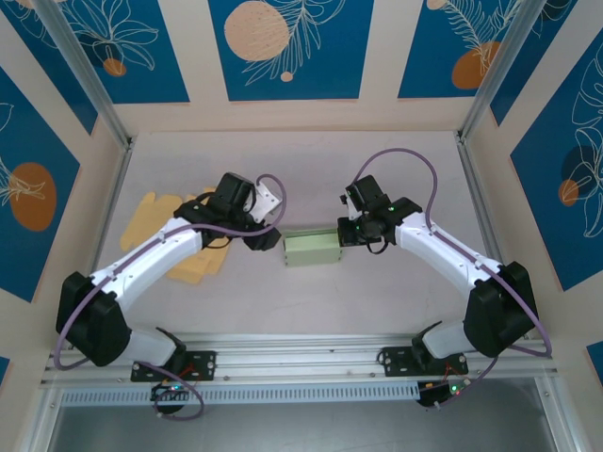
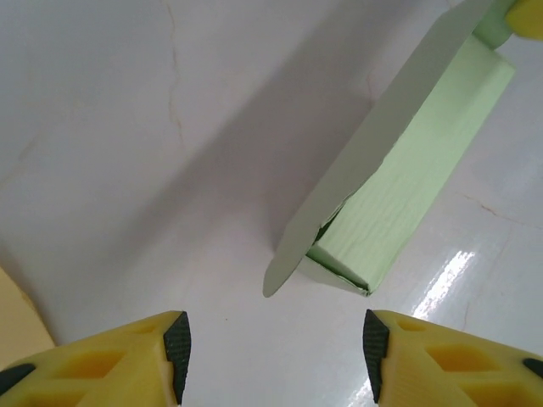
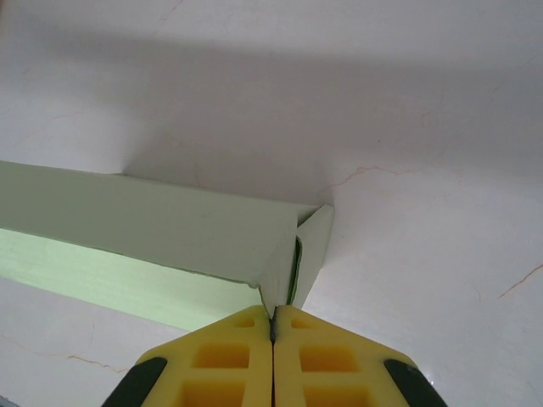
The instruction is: Fold the paper box
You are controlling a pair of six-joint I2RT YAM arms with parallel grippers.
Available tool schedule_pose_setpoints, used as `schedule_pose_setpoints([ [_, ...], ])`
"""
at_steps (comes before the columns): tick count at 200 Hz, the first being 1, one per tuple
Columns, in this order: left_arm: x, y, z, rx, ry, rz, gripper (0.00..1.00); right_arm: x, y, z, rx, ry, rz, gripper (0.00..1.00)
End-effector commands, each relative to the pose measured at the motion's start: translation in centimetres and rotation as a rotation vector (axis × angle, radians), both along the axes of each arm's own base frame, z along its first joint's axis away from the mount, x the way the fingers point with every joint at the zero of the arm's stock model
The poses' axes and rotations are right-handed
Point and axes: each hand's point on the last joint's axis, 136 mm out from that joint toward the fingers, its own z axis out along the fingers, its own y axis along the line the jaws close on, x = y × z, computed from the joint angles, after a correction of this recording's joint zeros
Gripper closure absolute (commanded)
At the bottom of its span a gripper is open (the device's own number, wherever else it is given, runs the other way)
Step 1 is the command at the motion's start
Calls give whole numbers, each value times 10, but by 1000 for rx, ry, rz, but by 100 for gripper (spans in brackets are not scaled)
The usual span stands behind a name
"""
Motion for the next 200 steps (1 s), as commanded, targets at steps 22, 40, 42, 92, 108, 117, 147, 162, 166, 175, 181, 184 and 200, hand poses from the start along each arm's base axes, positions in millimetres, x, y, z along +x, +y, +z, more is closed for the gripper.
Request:
schedule_pose_setpoints([
  [22, -4, -11, -2, -59, 68, -3, 45, 0, 2, 4, -8, -2, 9, 91],
  [40, -4, -14, -5, -48, 75, -15, 45, 0, 3, 4, -7, 0, 10, 92],
  [42, -3, -14, -5, -46, 74, -16, 45, 0, 3, 4, -7, -1, 11, 91],
  [92, 5, -14, -20, 18, 61, -18, 44, 0, 2, 3, -10, -1, 11, 92],
  [108, 8, -17, -22, 28, 45, -25, 44, 0, 2, 3, -10, -2, 12, 92],
  [117, 12, -17, -22, 32, 34, -21, 44, 0, 2, 4, -9, -3, 12, 91],
  [147, 17, -20, -22, 38, 22, -20, 43, 0, 2, 3, -10, -2, 13, 92],
  [162, 17, -23, -21, 31, 28, -27, 52, 0, 2, 3, -9, -1, 12, 92],
  [166, 17, -23, -22, 29, 34, -27, 57, 0, 2, 3, -10, -2, 11, 91],
  [175, 16, -25, -21, 22, 43, -26, 66, 0, 2, 2, -10, -1, 12, 92],
  [181, 15, -26, -21, 15, 52, -26, 70, 0, 2, 2, -12, -1, 12, 92],
  [184, 15, -26, -21, 13, 57, -25, 71, 0, 2, 2, -12, -1, 12, 92],
  [200, 14, -28, -19, -2, 78, -11, 75, 0, 3, 2, -12, -1, 13, 91],
])
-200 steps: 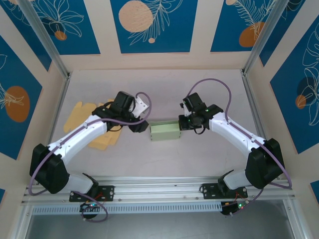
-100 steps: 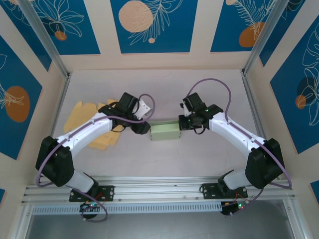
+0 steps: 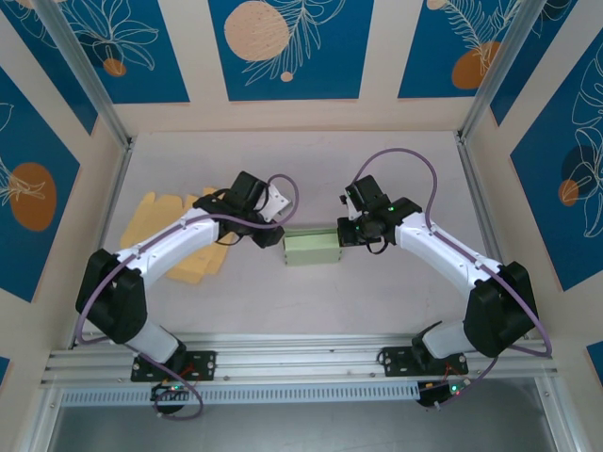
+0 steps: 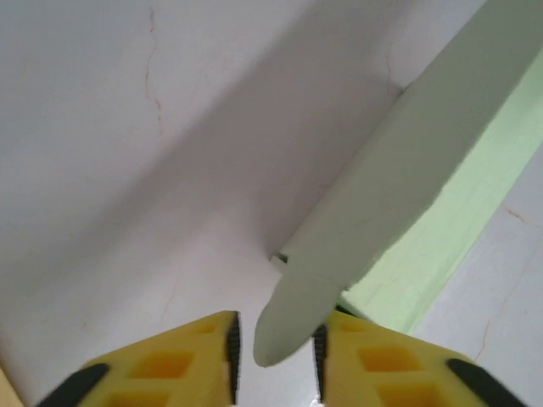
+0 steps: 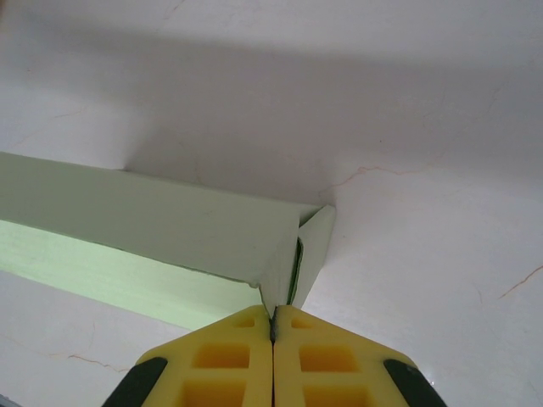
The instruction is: Fold the paper box
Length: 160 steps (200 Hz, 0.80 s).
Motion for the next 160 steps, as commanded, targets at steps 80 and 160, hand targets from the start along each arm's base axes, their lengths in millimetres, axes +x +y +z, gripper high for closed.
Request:
schedule_pose_setpoints([
  [80, -10, -16, 9, -90, 143, 63, 81, 3, 4, 0, -8, 4, 10, 91],
  [160, -11, -9, 8, -56, 182, 115, 71, 3, 4, 0, -5, 4, 11, 92],
])
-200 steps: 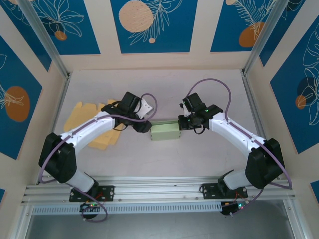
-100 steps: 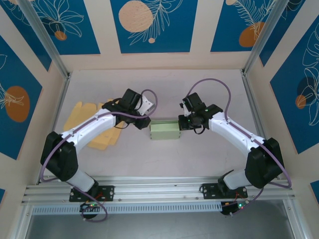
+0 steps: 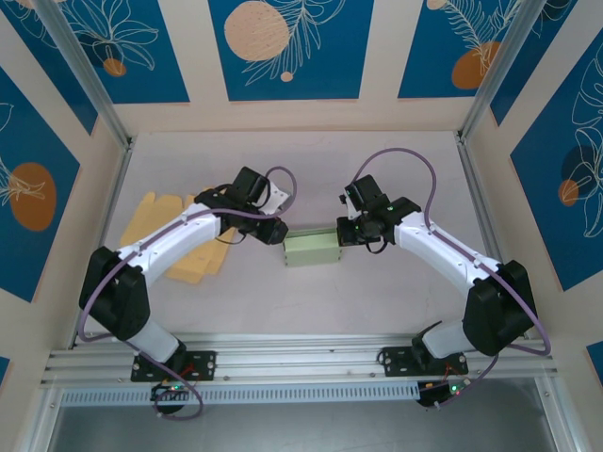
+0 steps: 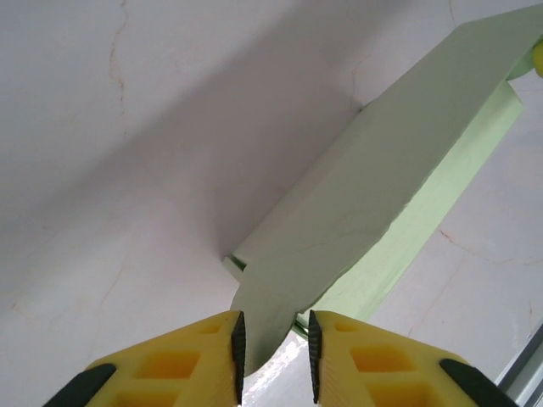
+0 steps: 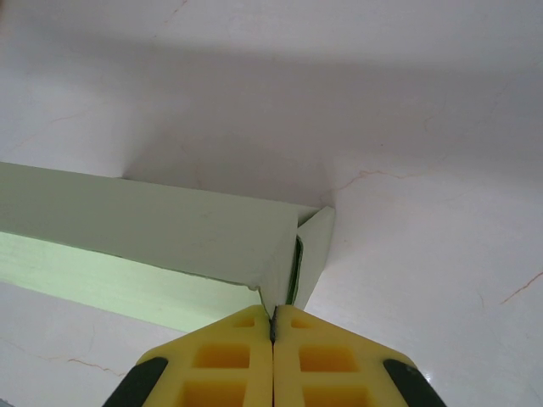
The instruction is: Fold the paper box
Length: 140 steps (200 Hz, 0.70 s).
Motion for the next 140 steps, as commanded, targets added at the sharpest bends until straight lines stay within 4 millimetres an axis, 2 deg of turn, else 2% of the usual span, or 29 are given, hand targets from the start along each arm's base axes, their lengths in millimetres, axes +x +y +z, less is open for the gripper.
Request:
schedule_pose_setpoints([
  [1, -4, 1, -1, 25, 40, 13, 71, 1, 3, 1, -6, 5, 11, 92],
  [33, -7, 0, -6, 23, 69, 12, 75, 1, 3, 1, -7, 4, 14, 92],
  [66, -9, 4, -8, 46, 80, 23, 70, 1, 4, 0, -4, 6, 14, 92],
  [87, -10, 6, -9, 51, 87, 27, 72, 1, 3, 0, -6, 7, 12, 92],
  [123, -16, -8, -1, -35, 110, -5, 79, 1, 4, -2, -5, 8, 12, 92],
  [140, -18, -15, 4, -80, 115, -11, 80, 1, 4, -2, -2, 12, 10, 92],
])
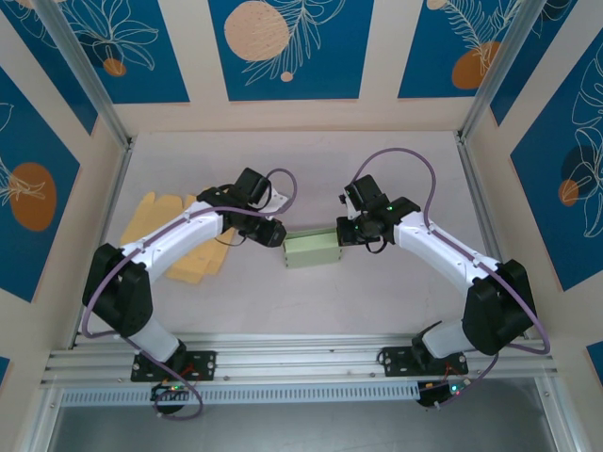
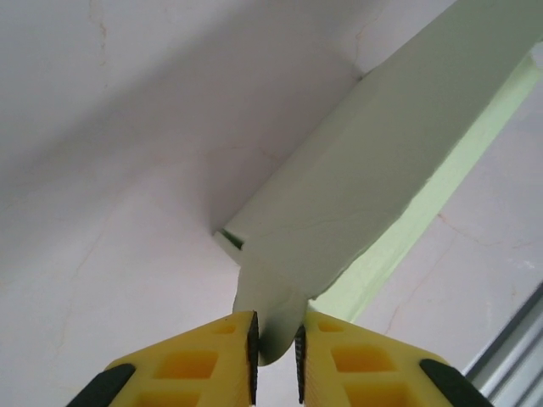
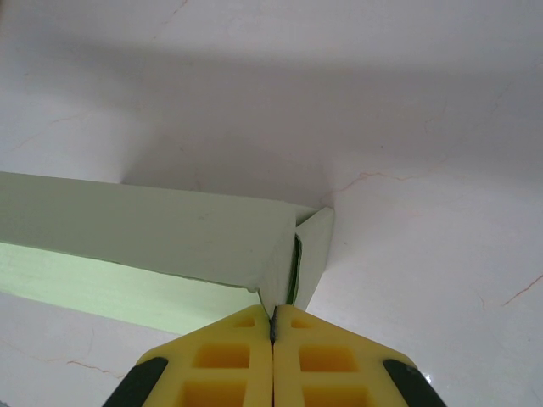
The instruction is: Fold the paper box
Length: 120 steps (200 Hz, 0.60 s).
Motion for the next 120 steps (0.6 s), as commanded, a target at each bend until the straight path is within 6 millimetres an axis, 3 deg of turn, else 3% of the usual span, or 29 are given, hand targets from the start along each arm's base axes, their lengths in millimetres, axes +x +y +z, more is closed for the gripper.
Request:
schedule_pose_setpoints([
  [1, -6, -16, 14, -91, 18, -23, 80, 0, 4, -1, -2, 11, 11, 92],
  [58, -9, -30, 9, -186, 79, 6, 80, 1, 8, -4, 3, 19, 17, 93],
  [120, -20, -15, -4, -108, 137, 40, 72, 1, 10, -1, 5, 16, 26, 93],
])
